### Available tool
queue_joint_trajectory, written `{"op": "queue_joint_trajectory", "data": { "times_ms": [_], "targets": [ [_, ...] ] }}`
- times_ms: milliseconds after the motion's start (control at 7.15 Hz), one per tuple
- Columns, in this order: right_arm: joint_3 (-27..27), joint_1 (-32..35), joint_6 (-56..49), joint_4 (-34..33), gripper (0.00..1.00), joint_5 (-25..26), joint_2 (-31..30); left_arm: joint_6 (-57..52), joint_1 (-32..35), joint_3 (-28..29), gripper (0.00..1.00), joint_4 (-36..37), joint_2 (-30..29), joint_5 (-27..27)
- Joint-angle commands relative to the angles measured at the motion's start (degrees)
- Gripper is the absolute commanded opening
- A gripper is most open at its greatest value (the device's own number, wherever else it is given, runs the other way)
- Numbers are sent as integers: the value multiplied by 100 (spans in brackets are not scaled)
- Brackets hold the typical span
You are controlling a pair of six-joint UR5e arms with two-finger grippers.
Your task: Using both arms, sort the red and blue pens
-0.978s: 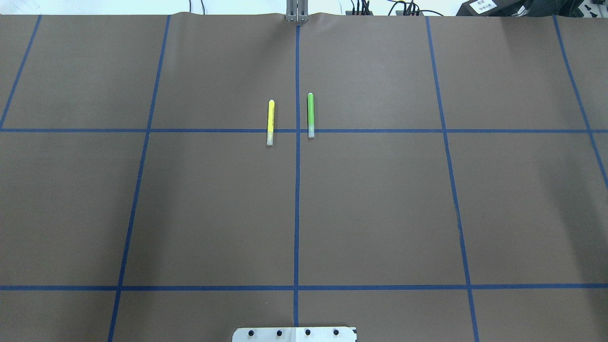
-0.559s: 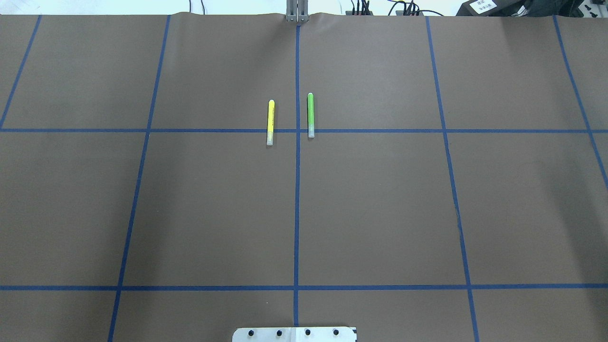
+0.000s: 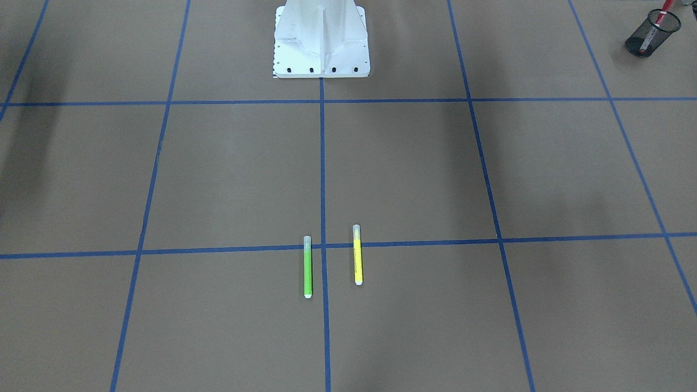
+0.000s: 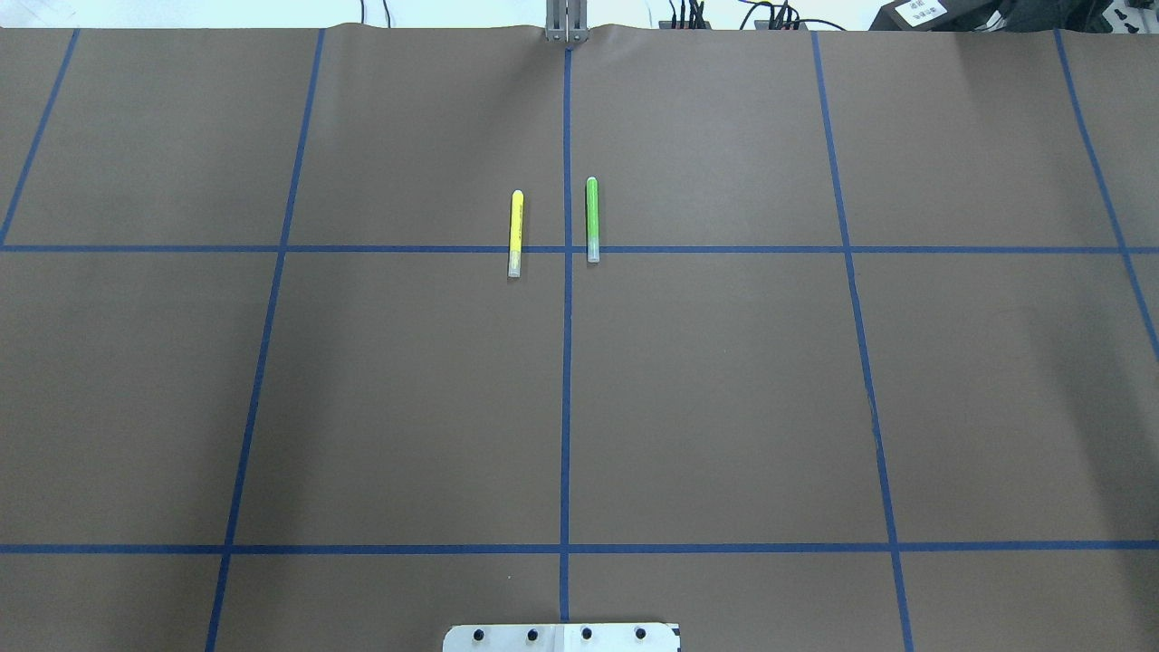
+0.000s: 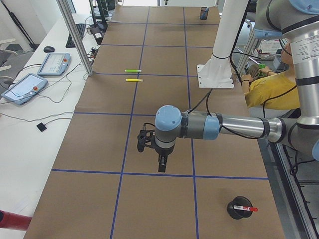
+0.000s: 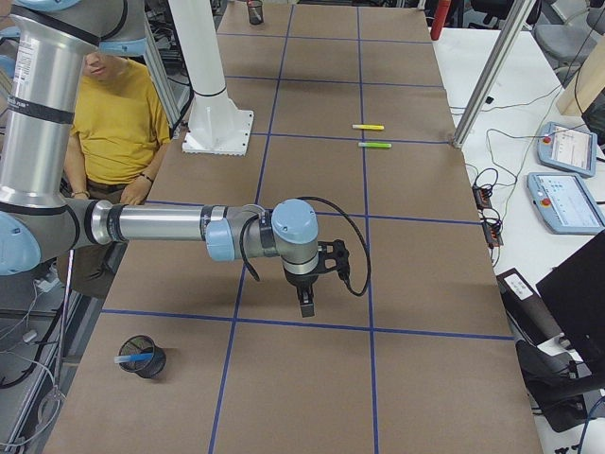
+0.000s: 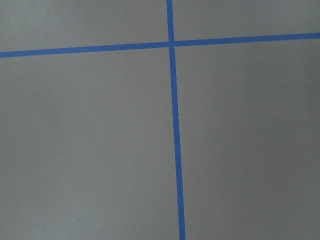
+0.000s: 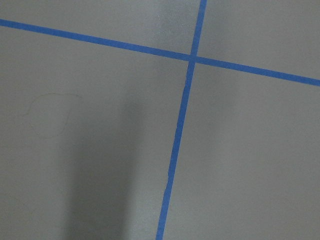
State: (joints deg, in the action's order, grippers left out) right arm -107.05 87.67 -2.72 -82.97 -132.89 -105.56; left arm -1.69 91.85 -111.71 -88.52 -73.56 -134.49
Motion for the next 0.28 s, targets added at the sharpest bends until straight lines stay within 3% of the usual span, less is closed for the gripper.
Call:
{"op": "queue_joint_trajectory", "data": {
  "times_ms": [0, 140],
  "targets": [
    [-9, -4, 0, 0, 100, 0, 0, 2, 0, 0, 100, 2, 0, -7],
    [0, -4, 0, 0, 100, 0, 0, 2, 0, 0, 100, 2, 0, -7]
  ]
}}
